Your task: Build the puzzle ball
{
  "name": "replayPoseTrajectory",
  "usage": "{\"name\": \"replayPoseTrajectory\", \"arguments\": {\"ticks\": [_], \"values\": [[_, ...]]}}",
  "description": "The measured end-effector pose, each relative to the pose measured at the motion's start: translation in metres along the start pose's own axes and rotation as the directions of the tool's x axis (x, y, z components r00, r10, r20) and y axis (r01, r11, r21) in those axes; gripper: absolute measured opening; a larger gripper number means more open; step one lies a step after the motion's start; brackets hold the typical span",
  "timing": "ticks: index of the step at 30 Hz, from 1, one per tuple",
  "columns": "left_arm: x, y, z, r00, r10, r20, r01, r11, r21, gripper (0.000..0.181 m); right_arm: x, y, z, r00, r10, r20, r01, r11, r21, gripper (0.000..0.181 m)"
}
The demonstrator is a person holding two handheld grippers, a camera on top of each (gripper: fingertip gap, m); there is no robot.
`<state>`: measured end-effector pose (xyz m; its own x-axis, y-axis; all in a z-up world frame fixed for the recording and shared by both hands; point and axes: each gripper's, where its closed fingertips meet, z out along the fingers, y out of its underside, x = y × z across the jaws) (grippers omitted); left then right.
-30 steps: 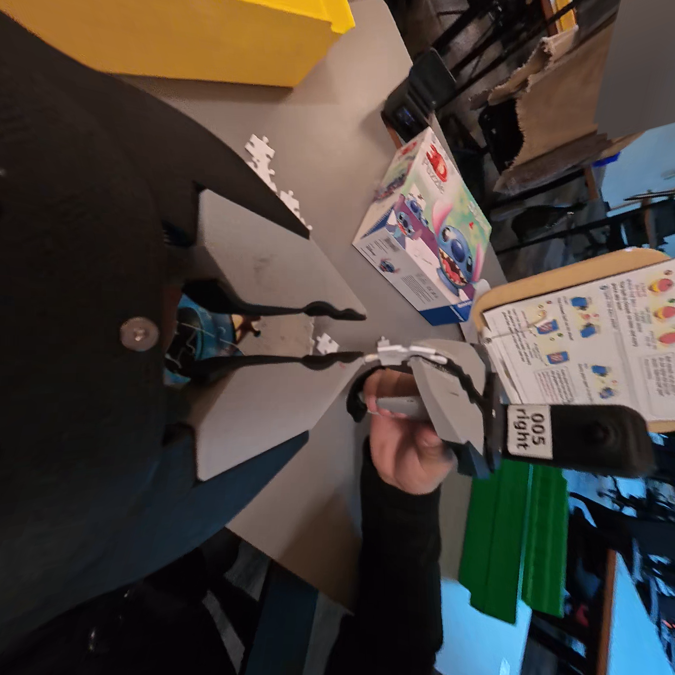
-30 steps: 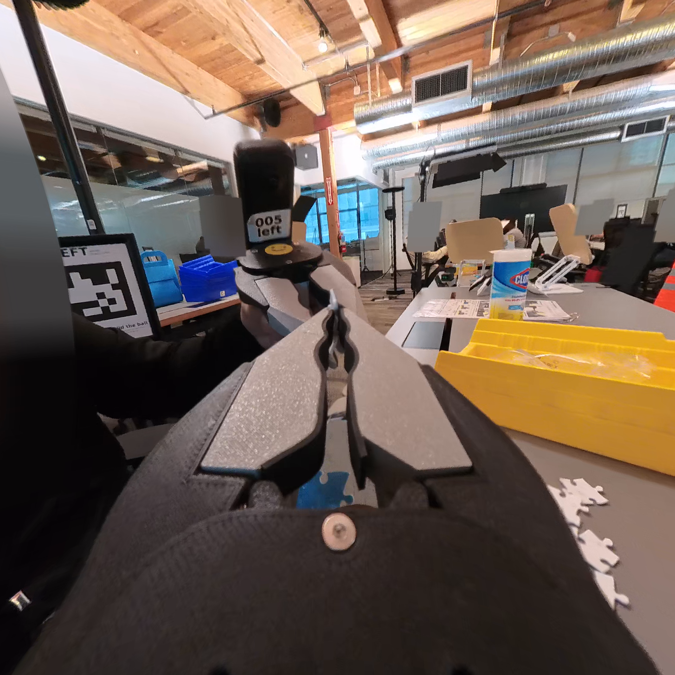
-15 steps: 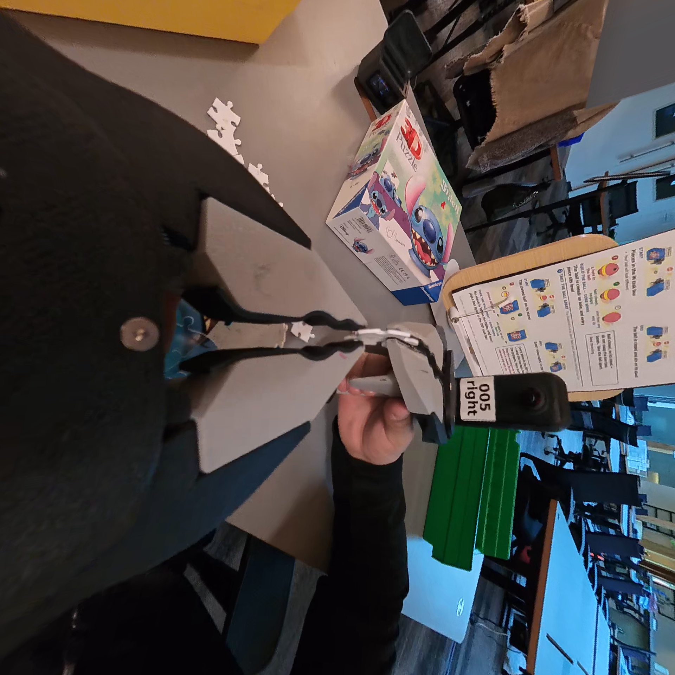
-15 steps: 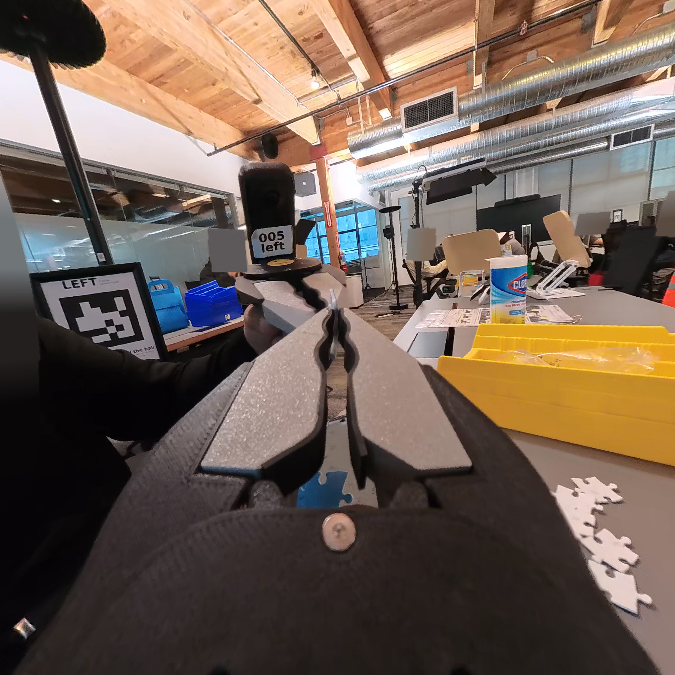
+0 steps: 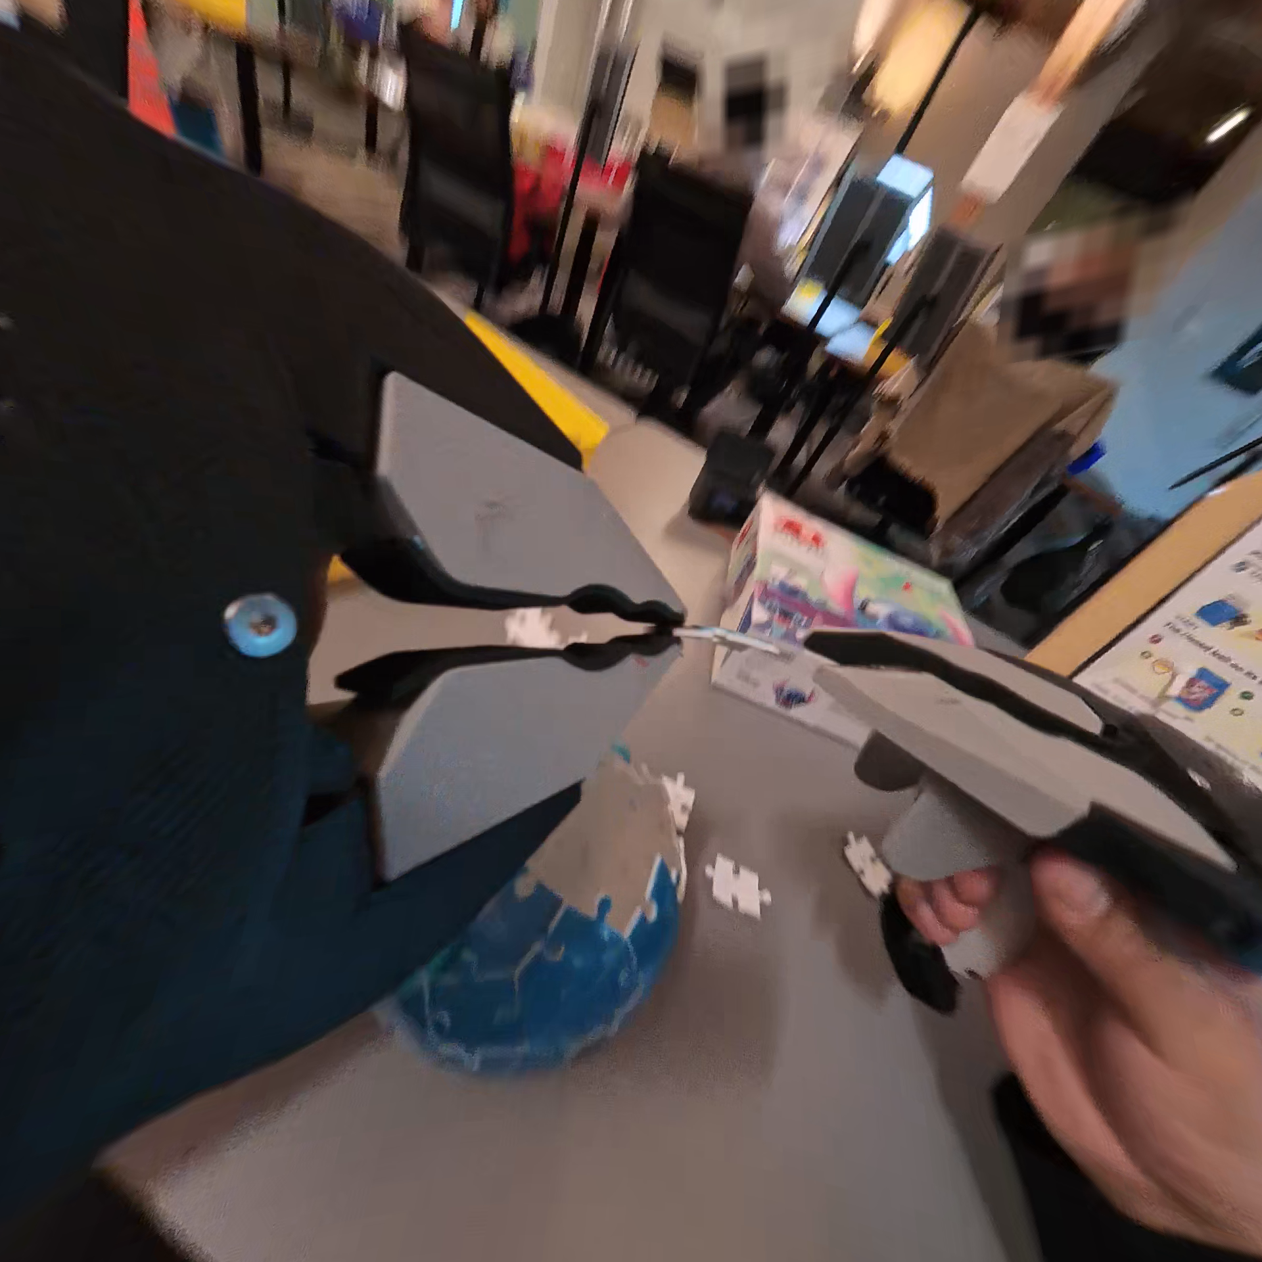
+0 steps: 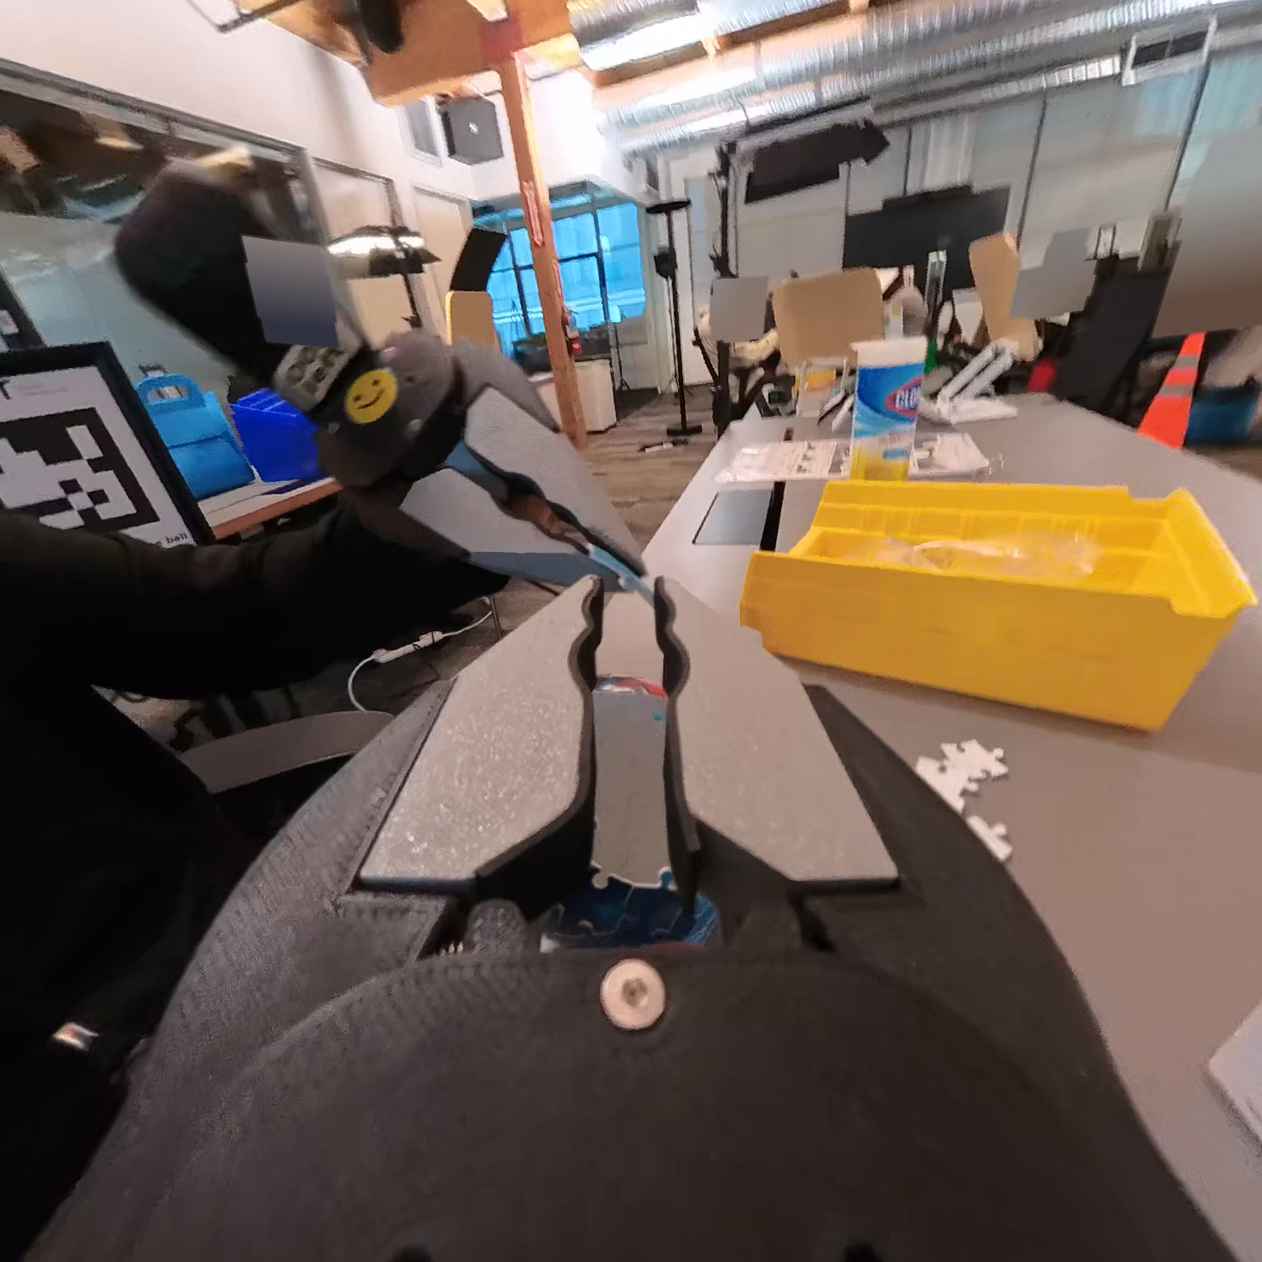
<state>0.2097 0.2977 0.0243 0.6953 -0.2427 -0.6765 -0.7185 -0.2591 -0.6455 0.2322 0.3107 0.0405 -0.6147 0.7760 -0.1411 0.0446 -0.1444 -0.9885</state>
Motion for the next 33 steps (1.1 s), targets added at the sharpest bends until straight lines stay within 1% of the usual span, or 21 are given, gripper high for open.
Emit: {"name": "replayPoseTrajectory", "arguments": {"ticks": [1, 2, 3, 4, 7, 9, 12, 18, 21, 26, 28, 33], "values": [[-0.004, -0.002, -0.001, 0.993, 0.098, 0.062, -0.099, 0.995, 0.016, 0.0, 0.001, 0.001, 0.0, 0.999, 0.04, -0.01, -0.04, 0.999, -0.024, 0.011], [-0.009, -0.003, -0.002, 0.971, 0.196, 0.137, -0.2, 0.98, 0.012, 0.0, 0.002, 0.002, 0.001, 0.997, 0.074, -0.014, -0.074, 0.996, -0.042, 0.014], [-0.013, -0.003, -0.003, 0.937, 0.283, 0.206, -0.288, 0.958, -0.006, 0.0, 0.0, 0.002, 0.001, 0.995, 0.098, -0.011, -0.098, 0.994, -0.05, 0.016], [-0.012, -0.005, -0.004, 0.902, 0.355, 0.246, -0.363, 0.932, -0.013, 0.0, -0.002, 0.0, 0.002, 0.994, 0.107, -0.006, -0.107, 0.993, -0.047, 0.017], [-0.001, -0.013, -0.006, 0.819, 0.483, 0.31, -0.509, 0.861, 0.005, 0.0, -0.008, -0.003, 0.004, 0.996, 0.086, 0.012, -0.086, 0.996, -0.031, 0.014], [0.002, -0.017, -0.007, 0.78, 0.527, 0.339, -0.561, 0.828, 0.005, 0.0, -0.01, 0.0, 0.006, 0.997, 0.078, 0.01, -0.078, 0.996, -0.05, 0.011], [0.002, -0.018, -0.006, 0.776, 0.531, 0.34, -0.565, 0.825, 0.0, 0.0, -0.013, 0.0, 0.008, 0.998, 0.056, 0.009, -0.055, 0.997, -0.05, 0.006], [-0.005, -0.017, -0.007, 0.784, 0.511, 0.351, -0.545, 0.839, -0.003, 0.0, -0.01, -0.001, 0.001, 0.999, 0.05, 0.01, -0.049, 0.997, -0.055, 0.007], [-0.004, -0.014, -0.006, 0.785, 0.513, 0.346, -0.544, 0.839, -0.011, 0.0, -0.01, 0.001, 0.003, 0.998, 0.058, 0.02, -0.056, 0.996, -0.062, 0.004], [-0.001, -0.012, -0.004, 0.791, 0.51, 0.337, -0.539, 0.842, -0.007, 0.0, -0.012, 0.004, 0.006, 0.999, 0.044, 0.021, -0.043, 0.996, -0.072, 0.007], [0.0, -0.012, -0.002, 0.8, 0.502, 0.329, -0.53, 0.848, -0.006, 0.0, -0.011, 0.004, 0.005, 0.999, 0.032, 0.013, -0.031, 0.997, -0.071, 0.002], [-0.001, -0.012, -0.002, 0.826, 0.47, 0.31, -0.497, 0.868, 0.006, 0.0, -0.011, 0.005, 0.006, 1.0, 0.006, 0.002, -0.006, 0.997, -0.071, 0.001]]}}
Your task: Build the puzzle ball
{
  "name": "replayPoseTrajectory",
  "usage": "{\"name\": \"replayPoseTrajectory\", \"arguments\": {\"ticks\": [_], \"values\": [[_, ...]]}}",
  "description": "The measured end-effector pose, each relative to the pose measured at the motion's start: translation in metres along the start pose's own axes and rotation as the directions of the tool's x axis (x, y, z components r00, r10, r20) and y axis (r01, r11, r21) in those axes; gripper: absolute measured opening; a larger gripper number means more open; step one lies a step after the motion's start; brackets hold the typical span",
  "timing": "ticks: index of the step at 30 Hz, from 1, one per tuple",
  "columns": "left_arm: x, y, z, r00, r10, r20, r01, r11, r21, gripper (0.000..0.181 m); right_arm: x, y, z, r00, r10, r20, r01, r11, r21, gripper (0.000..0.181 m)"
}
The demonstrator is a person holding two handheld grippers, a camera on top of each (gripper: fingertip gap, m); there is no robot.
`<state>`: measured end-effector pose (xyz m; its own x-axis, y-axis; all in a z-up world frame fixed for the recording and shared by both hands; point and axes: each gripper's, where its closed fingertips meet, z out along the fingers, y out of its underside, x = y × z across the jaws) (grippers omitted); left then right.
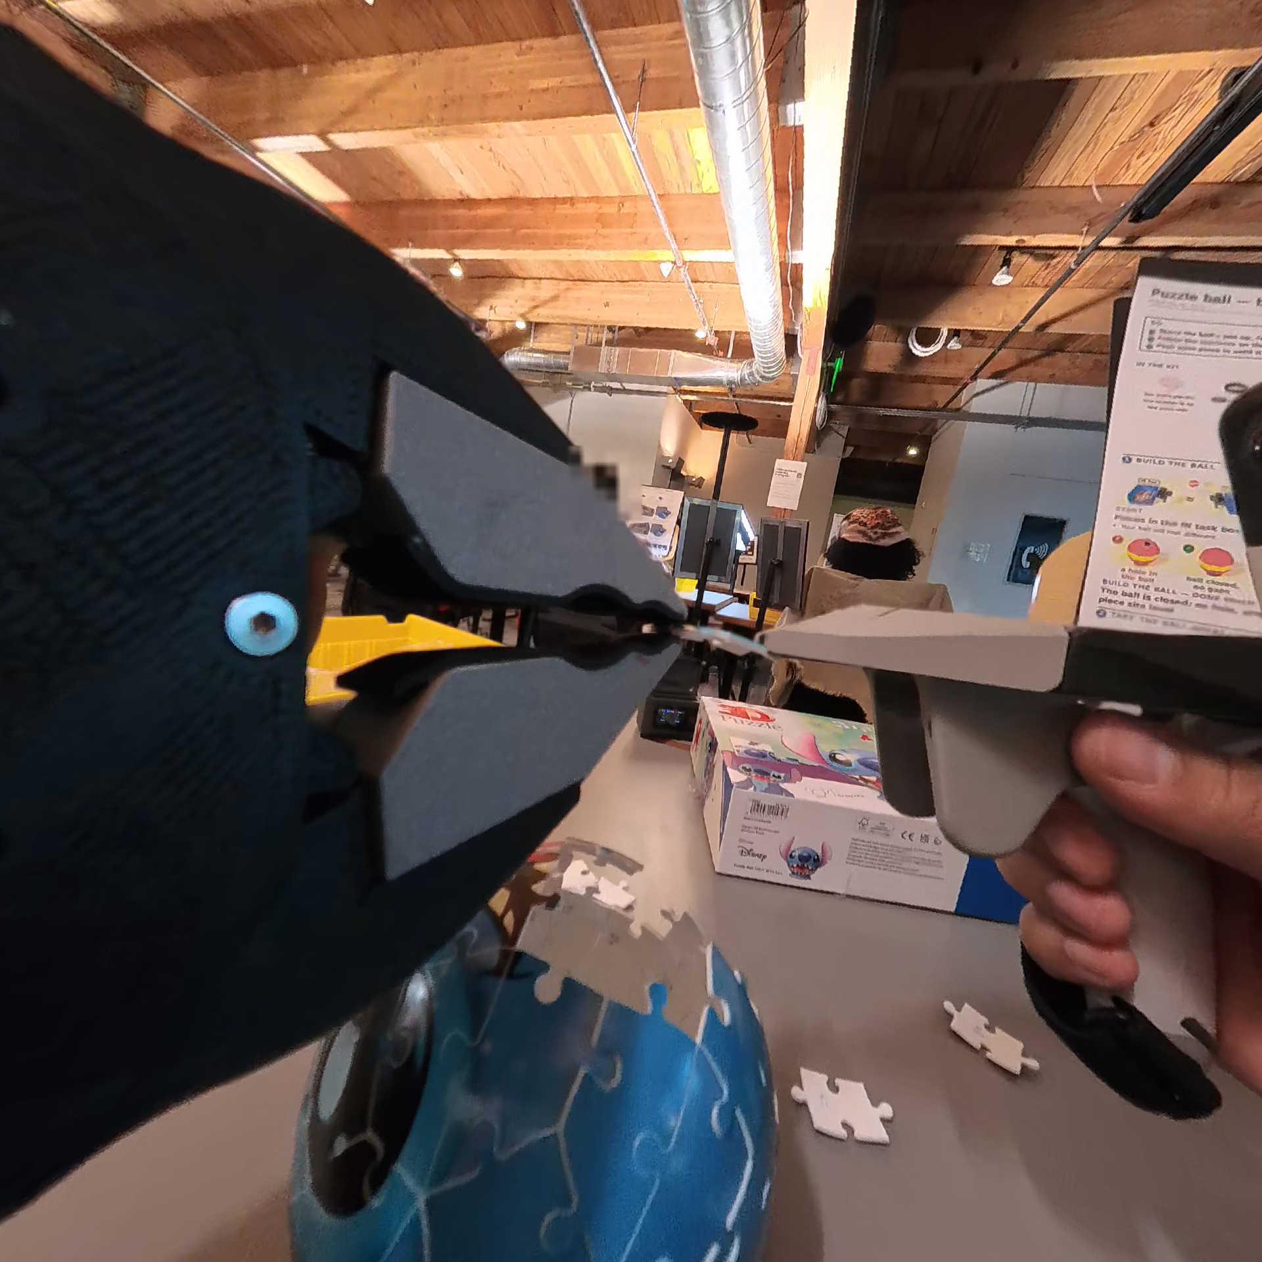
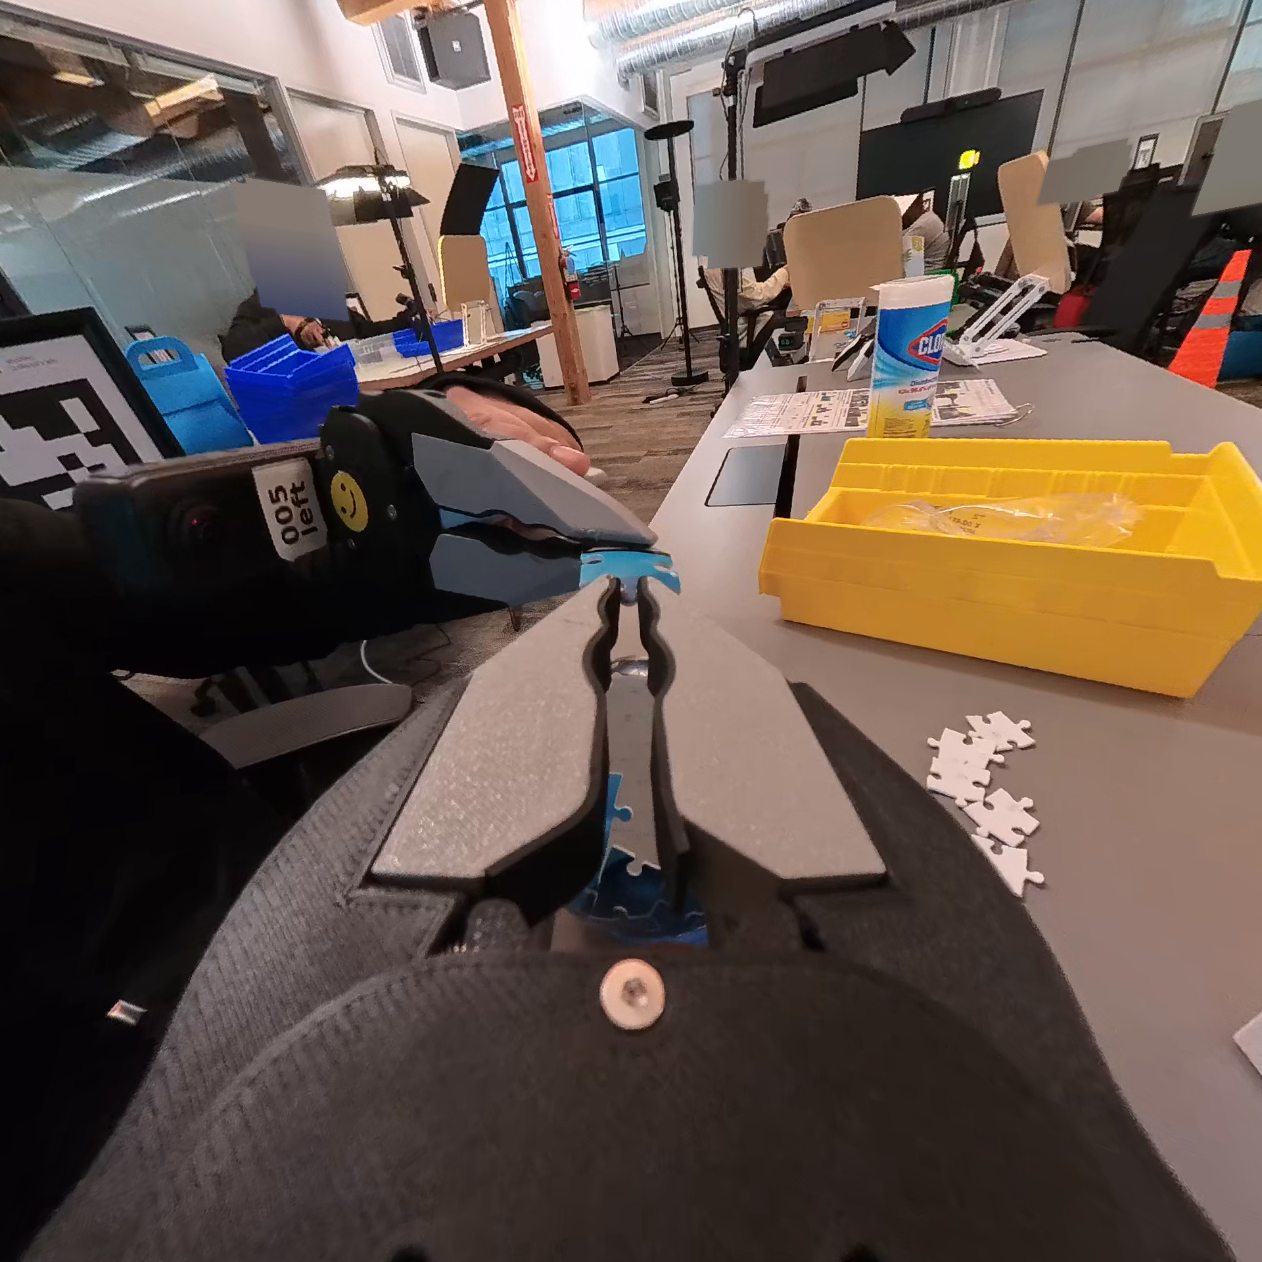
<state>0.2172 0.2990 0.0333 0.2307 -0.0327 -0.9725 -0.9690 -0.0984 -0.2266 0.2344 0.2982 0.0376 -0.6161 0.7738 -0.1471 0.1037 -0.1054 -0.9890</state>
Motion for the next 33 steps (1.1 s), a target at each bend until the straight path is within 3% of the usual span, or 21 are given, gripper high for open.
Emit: {"name": "replayPoseTrajectory", "arguments": {"ticks": [7, 15, 19, 23, 25, 27, 30, 33], "values": [[0.004, 0.005, 0.002, 0.993, -0.105, -0.048, 0.104, 0.994, -0.014, 0.001, 0.001, -0.001, 0.001, 1.0, -0.004, -0.013, 0.004, 1.0, 0.025, 0.001], [-0.011, 0.032, -0.016, 0.918, -0.391, -0.07, 0.39, 0.92, -0.03, 0.021, 0.017, 0.0, -0.01, 0.997, 0.073, -0.022, -0.071, 0.996, 0.056, 0.001], [0.004, 0.071, -0.037, 0.774, -0.618, -0.138, 0.611, 0.786, -0.091, 0.024, 0.034, 0.021, -0.026, 0.995, 0.058, -0.083, -0.06, 0.998, -0.025, 0.001], [0.059, 0.127, -0.045, 0.592, -0.786, -0.179, 0.741, 0.618, -0.264, 0.037, 0.054, 0.043, -0.045, 0.985, 0.107, -0.133, -0.114, 0.992, -0.05, 0.001], [0.087, 0.14, -0.048, 0.484, -0.844, -0.23, 0.774, 0.536, -0.337, 0.055, 0.062, 0.052, -0.05, 0.978, 0.153, -0.143, -0.16, 0.986, -0.044, 0.001], [0.103, 0.131, -0.054, 0.408, -0.848, -0.338, 0.796, 0.512, -0.322, 0.064, 0.066, 0.061, -0.052, 0.972, 0.193, -0.134, -0.201, 0.979, -0.047, 0.001], [0.109, 0.109, -0.065, 0.366, -0.801, -0.473, 0.834, 0.508, -0.215, 0.072, 0.068, 0.07, -0.052, 0.968, 0.222, -0.113, -0.229, 0.972, -0.058, 0.001], [0.112, 0.084, -0.07, 0.178, -0.793, -0.583, 0.907, 0.362, -0.216, 0.088, 0.067, 0.078, -0.049, 0.963, 0.257, -0.079, -0.263, 0.961, -0.081, 0.001]]}}
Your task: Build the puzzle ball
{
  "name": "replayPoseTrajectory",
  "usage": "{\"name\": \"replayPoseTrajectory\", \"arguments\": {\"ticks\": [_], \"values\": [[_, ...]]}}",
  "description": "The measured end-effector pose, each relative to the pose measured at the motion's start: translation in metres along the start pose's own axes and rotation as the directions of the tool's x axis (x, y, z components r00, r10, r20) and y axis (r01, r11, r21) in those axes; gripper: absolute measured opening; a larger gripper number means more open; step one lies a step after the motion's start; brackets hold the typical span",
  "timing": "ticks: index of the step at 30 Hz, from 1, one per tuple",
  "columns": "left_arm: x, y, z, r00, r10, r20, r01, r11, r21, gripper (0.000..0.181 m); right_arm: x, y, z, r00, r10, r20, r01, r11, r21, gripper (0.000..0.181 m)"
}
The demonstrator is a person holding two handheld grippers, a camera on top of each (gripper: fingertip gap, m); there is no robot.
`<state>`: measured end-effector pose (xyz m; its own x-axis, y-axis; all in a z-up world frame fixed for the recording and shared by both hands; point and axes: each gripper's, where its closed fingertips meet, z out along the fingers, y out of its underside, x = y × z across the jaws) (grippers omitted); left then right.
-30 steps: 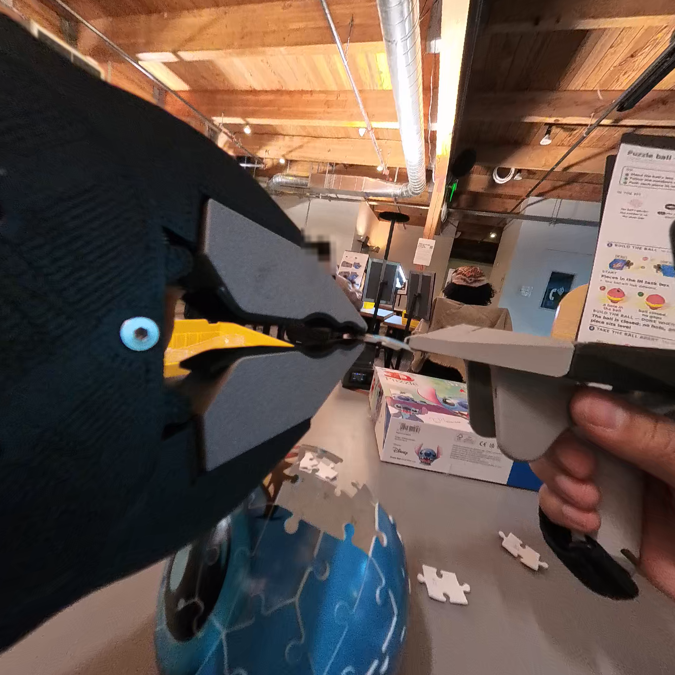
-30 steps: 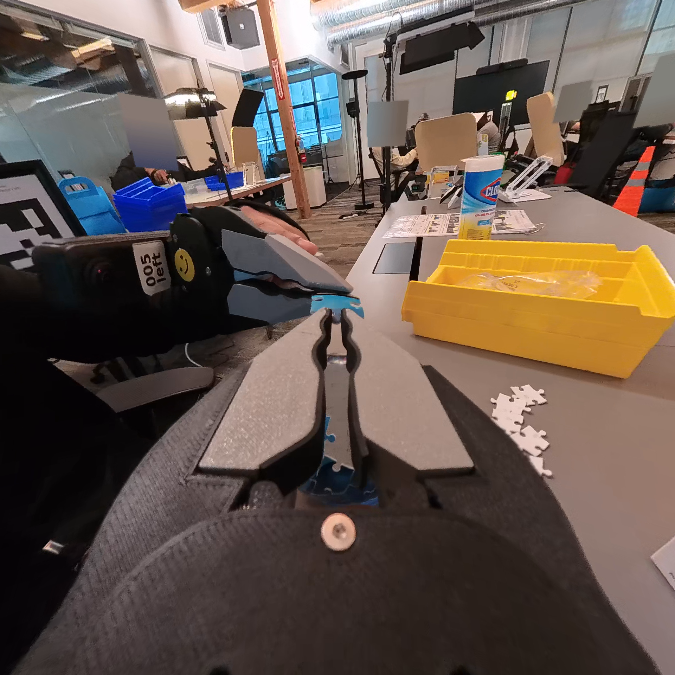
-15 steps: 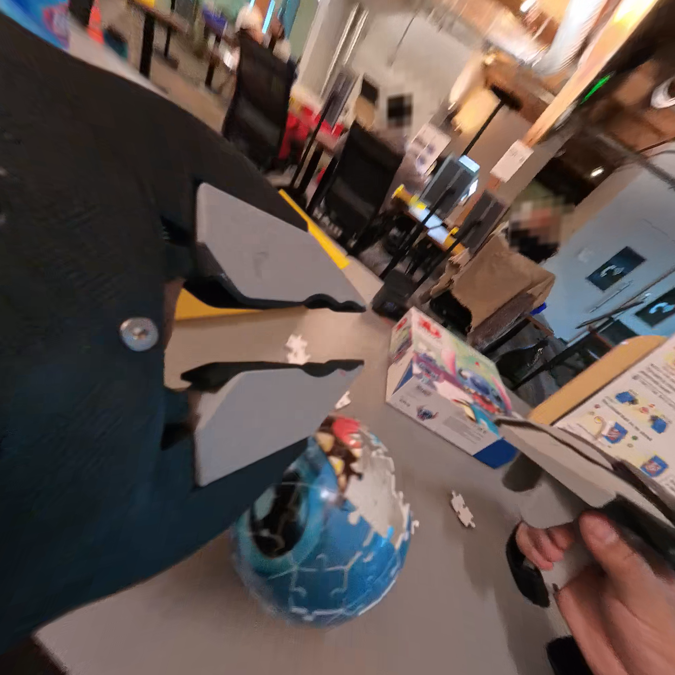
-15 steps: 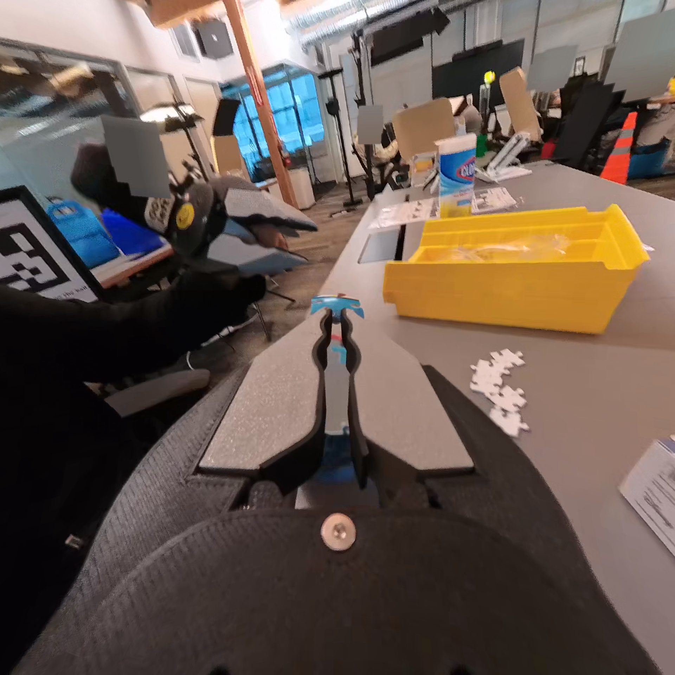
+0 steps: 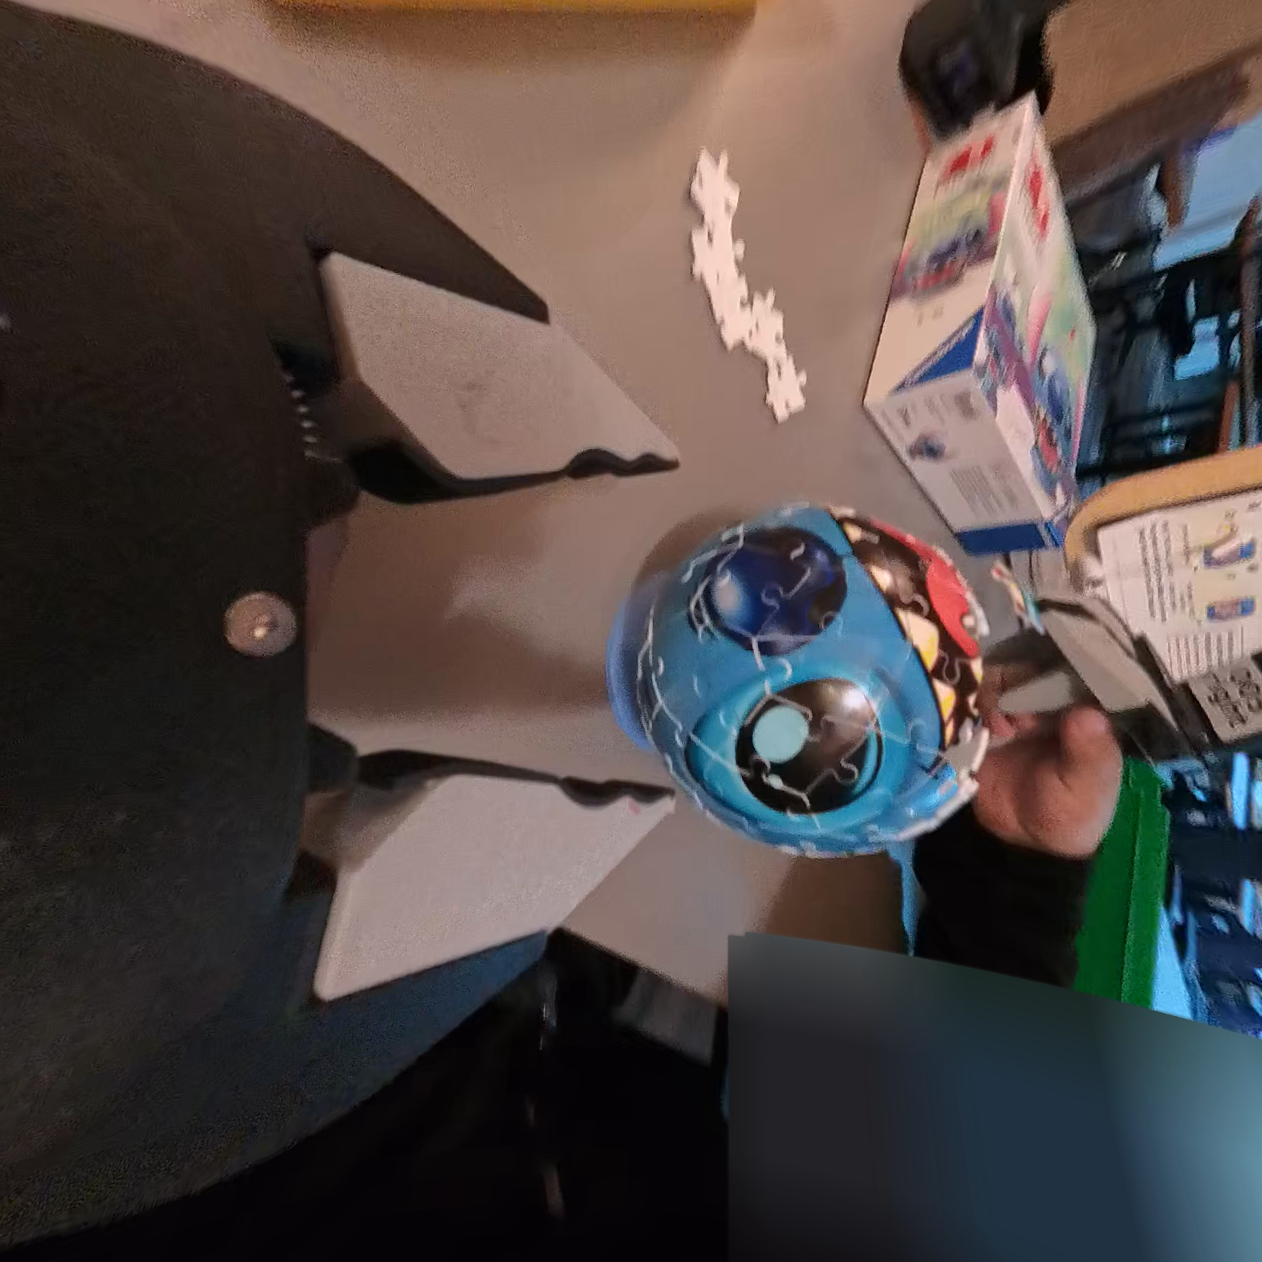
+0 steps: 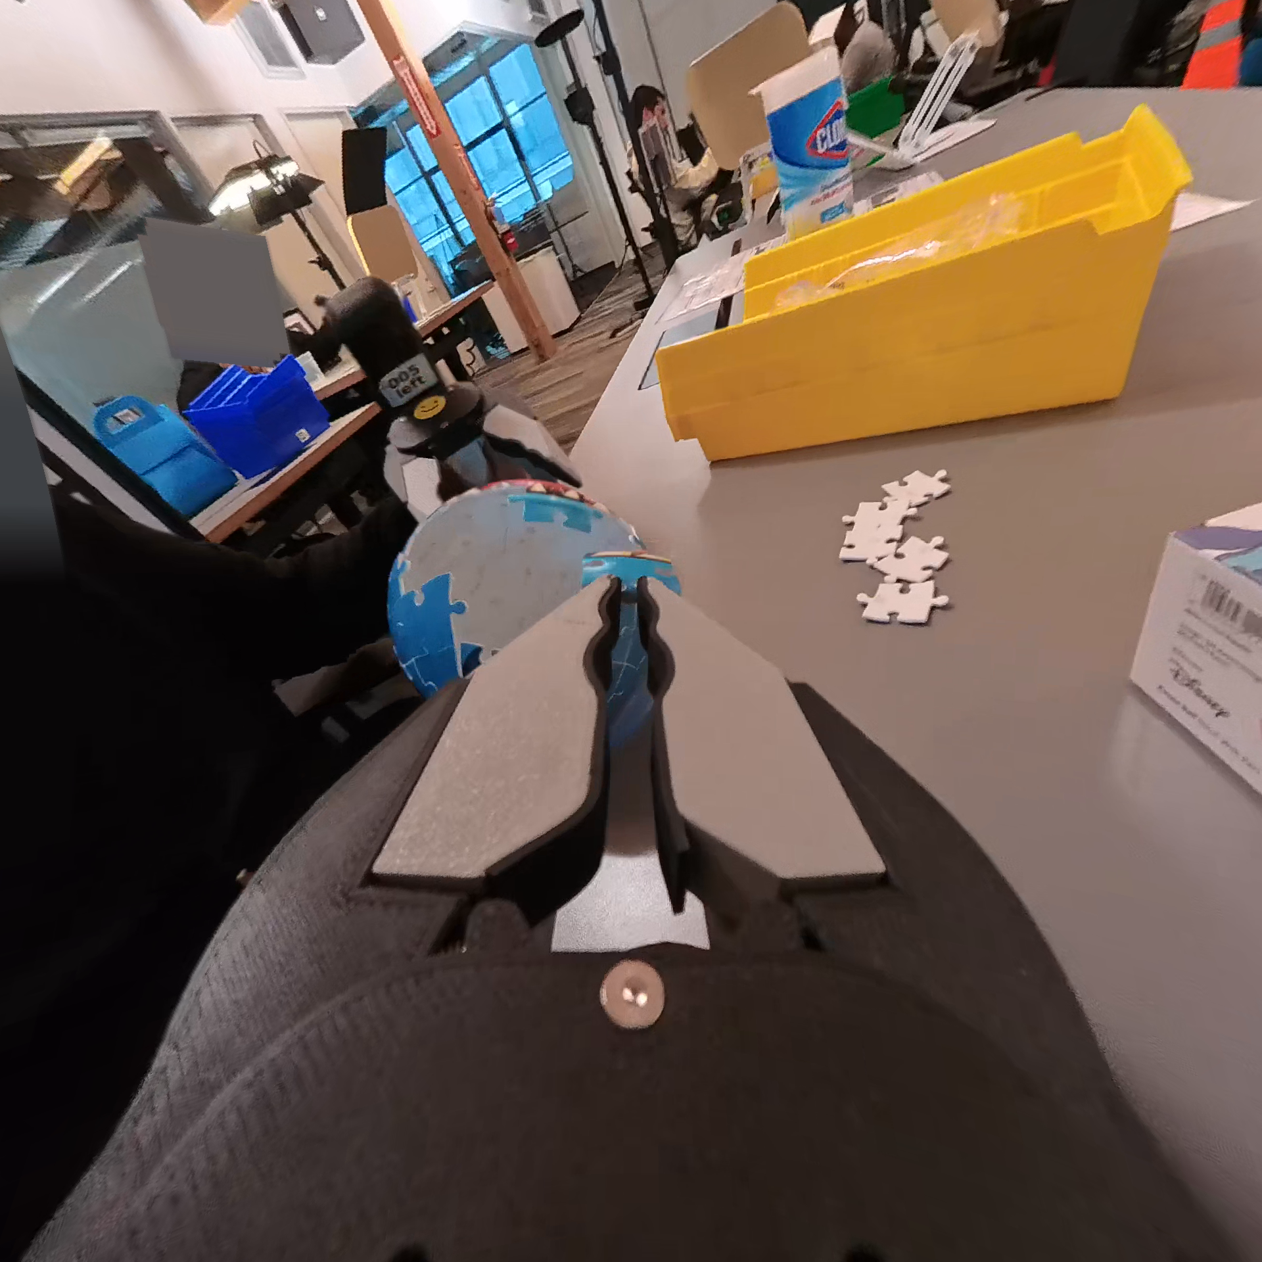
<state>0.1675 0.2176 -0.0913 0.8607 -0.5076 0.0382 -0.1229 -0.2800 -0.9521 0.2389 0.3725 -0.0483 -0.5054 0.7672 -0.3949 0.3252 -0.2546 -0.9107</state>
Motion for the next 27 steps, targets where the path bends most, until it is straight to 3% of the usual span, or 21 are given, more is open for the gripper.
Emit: {"name": "replayPoseTrajectory", "arguments": {"ticks": [2, 6, 16, 21, 27], "values": [[0.001, 0.0, 0.004, 0.999, -0.045, -0.009, 0.045, 0.999, 0.005, 0.102, 0.002, 0.005, 0.001, 1.0, 0.02, 0.012, -0.02, 1.0, -0.017, 0.0], [0.005, -0.011, 0.001, 0.997, -0.078, -0.01, 0.078, 0.995, 0.06, 0.105, 0.003, 0.022, -0.014, 1.0, -0.001, -0.011, 0.0, 0.994, -0.111, 0.001], [-0.016, 0.011, 0.014, 0.996, -0.09, 0.027, 0.091, 0.995, -0.035, 0.107, 0.02, 0.071, -0.038, 0.952, -0.276, -0.134, 0.22, 0.918, -0.33, 0.001], [-0.015, 0.007, 0.021, 0.994, -0.111, -0.025, 0.11, 0.994, -0.023, 0.107, 0.009, 0.084, -0.042, 0.965, -0.233, -0.122, 0.183, 0.927, -0.328, 0.001], [-0.006, 0.006, 0.026, 0.992, -0.099, -0.077, 0.098, 0.995, -0.023, 0.107, 0.007, 0.112, -0.043, 0.945, -0.294, -0.141, 0.202, 0.867, -0.455, 0.001]]}}
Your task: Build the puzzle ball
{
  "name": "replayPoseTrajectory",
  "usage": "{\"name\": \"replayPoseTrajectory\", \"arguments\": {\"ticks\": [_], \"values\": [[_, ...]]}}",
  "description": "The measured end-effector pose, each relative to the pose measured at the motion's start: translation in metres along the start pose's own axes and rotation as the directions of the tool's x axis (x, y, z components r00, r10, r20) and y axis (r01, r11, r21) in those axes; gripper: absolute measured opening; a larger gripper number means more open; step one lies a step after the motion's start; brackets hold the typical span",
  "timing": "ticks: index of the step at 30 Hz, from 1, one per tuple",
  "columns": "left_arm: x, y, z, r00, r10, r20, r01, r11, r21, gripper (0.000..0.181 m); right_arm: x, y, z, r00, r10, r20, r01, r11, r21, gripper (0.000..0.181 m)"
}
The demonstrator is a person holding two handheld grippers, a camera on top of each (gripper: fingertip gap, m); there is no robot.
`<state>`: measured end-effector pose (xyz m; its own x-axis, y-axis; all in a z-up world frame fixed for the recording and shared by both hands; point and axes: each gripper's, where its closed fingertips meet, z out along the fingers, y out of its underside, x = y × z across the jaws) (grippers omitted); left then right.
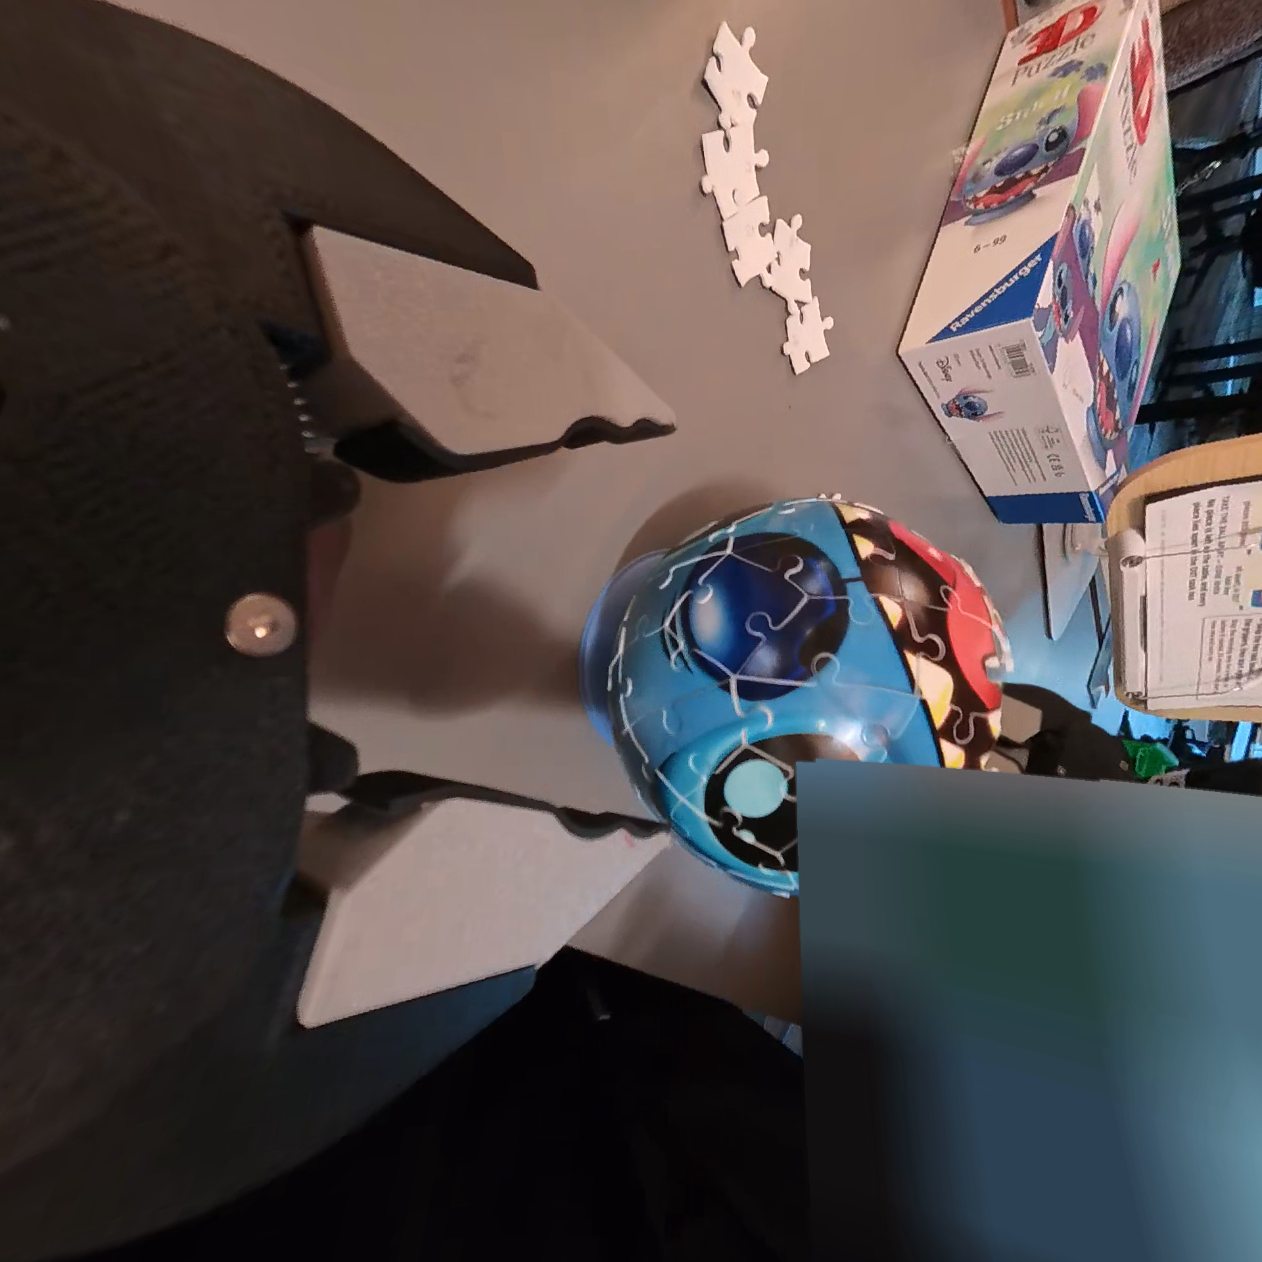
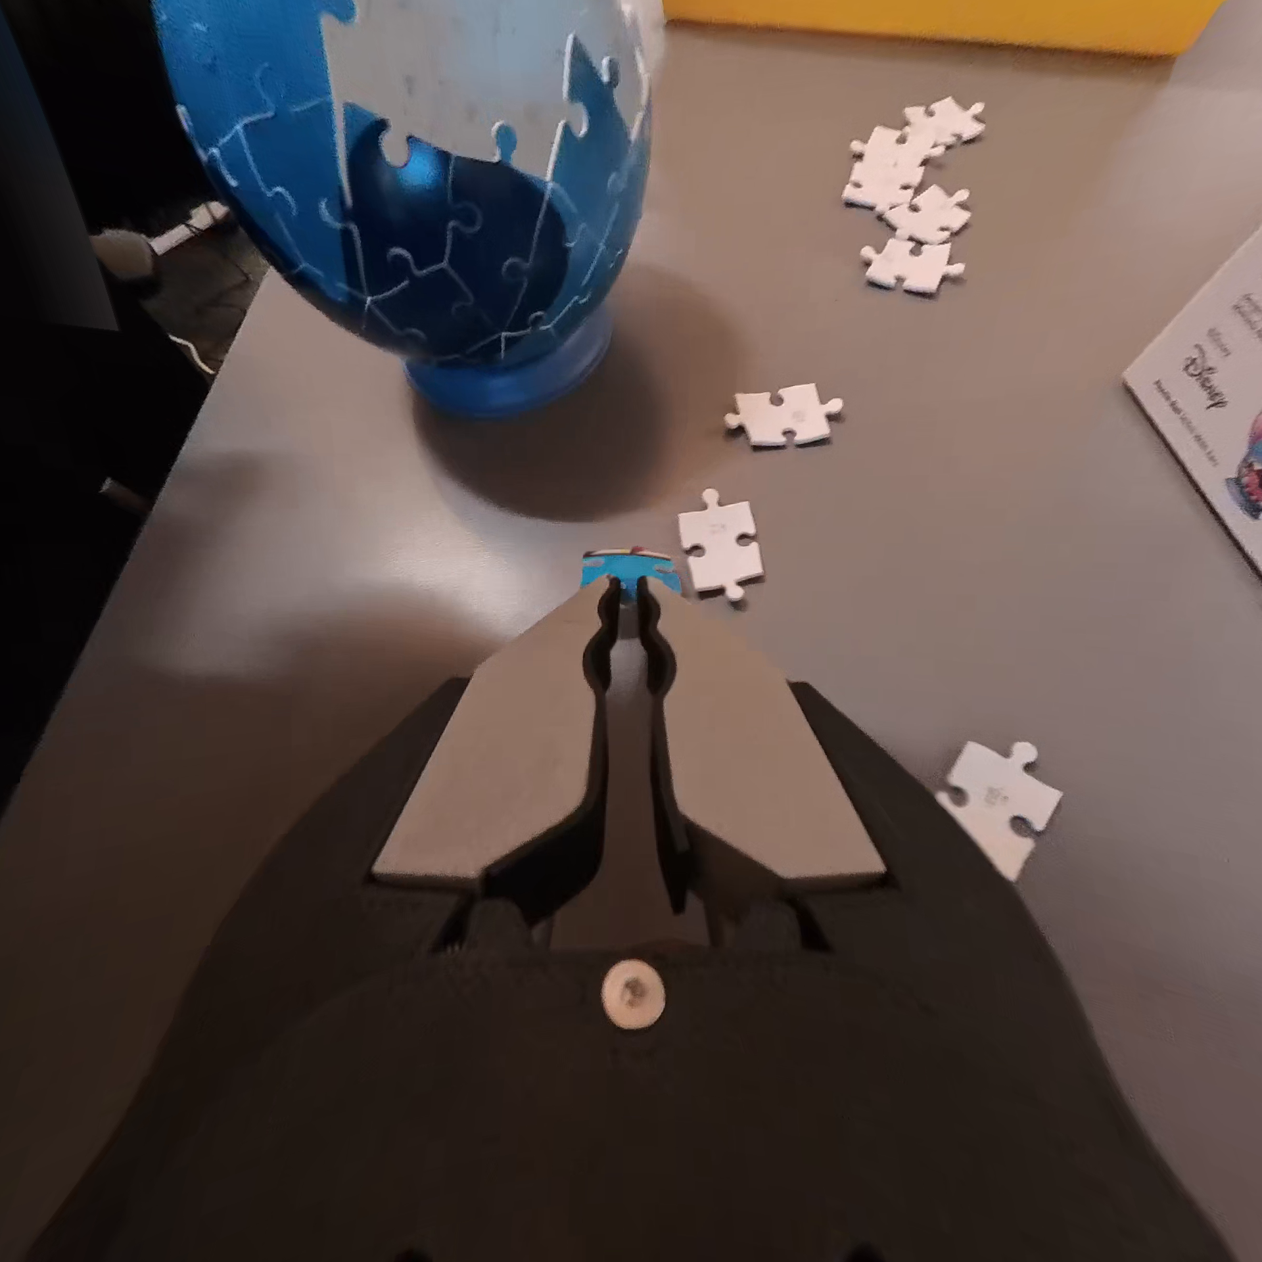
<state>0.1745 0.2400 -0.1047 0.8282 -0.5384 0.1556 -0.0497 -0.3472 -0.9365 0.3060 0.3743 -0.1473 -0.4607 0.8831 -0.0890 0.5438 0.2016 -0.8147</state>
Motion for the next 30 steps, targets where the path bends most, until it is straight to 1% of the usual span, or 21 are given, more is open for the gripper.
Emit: {"name": "replayPoseTrajectory", "arguments": {"ticks": [6, 7, 10, 12, 14, 16, 19, 23, 25, 27, 30], "values": [[0.007, -0.007, 0.0, 1.0, 0.019, -0.02, -0.018, 0.999, 0.027, 0.106, -0.009, 0.007, 0.0, 1.0, -0.01, -0.005, 0.01, 1.0, -0.026, 0.002], [0.009, -0.009, 0.001, 0.999, 0.014, -0.038, -0.013, 0.999, 0.037, 0.105, -0.009, 0.007, 0.0, 1.0, -0.013, -0.011, 0.012, 1.0, -0.026, 0.007], [0.007, -0.014, 0.005, 0.998, -0.017, -0.054, 0.018, 1.0, 0.025, 0.105, -0.008, -0.001, -0.001, 0.999, 0.027, -0.036, -0.027, 1.0, -0.006, 0.037], [0.007, -0.017, 0.006, 0.998, -0.016, -0.06, 0.017, 1.0, 0.009, 0.106, -0.018, -0.018, -0.001, 0.999, 0.053, -0.005, -0.052, 0.997, 0.049, 0.055], [0.01, -0.02, 0.006, 0.996, -0.031, -0.084, 0.031, 1.0, 0.003, 0.108, -0.032, -0.039, 0.0, 0.998, 0.06, 0.031, -0.063, 0.991, 0.119, 0.067], [0.014, -0.023, 0.008, 0.992, -0.045, -0.117, 0.044, 0.999, -0.012, 0.11, -0.043, -0.057, 0.009, 0.995, 0.073, 0.068, -0.083, 0.982, 0.168, 0.078], [0.015, -0.023, 0.012, 0.99, -0.05, -0.134, 0.043, 0.998, -0.049, 0.111, -0.051, -0.068, 0.03, 0.989, 0.095, 0.117, -0.114, 0.978, 0.173, 0.083], [0.018, -0.017, 0.019, 0.989, -0.046, -0.143, 0.031, 0.994, -0.101, 0.111, -0.051, -0.067, 0.055, 0.989, 0.059, 0.135, -0.078, 0.988, 0.135, 0.081], [0.019, -0.015, 0.022, 0.991, -0.031, -0.133, 0.017, 0.994, -0.111, 0.109, -0.055, -0.068, 0.06, 0.985, 0.042, 0.166, -0.066, 0.988, 0.137, 0.08], [0.019, -0.015, 0.025, 0.992, -0.017, -0.122, 0.003, 0.993, -0.114, 0.111, -0.055, -0.068, 0.063, 0.986, 0.02, 0.165, -0.043, 0.99, 0.137, 0.084], [0.019, -0.015, 0.027, 0.994, 0.014, -0.112, -0.027, 0.994, -0.11, 0.111, -0.053, -0.067, 0.062, 0.988, -0.006, 0.156, -0.014, 0.992, 0.128, 0.083]]}}
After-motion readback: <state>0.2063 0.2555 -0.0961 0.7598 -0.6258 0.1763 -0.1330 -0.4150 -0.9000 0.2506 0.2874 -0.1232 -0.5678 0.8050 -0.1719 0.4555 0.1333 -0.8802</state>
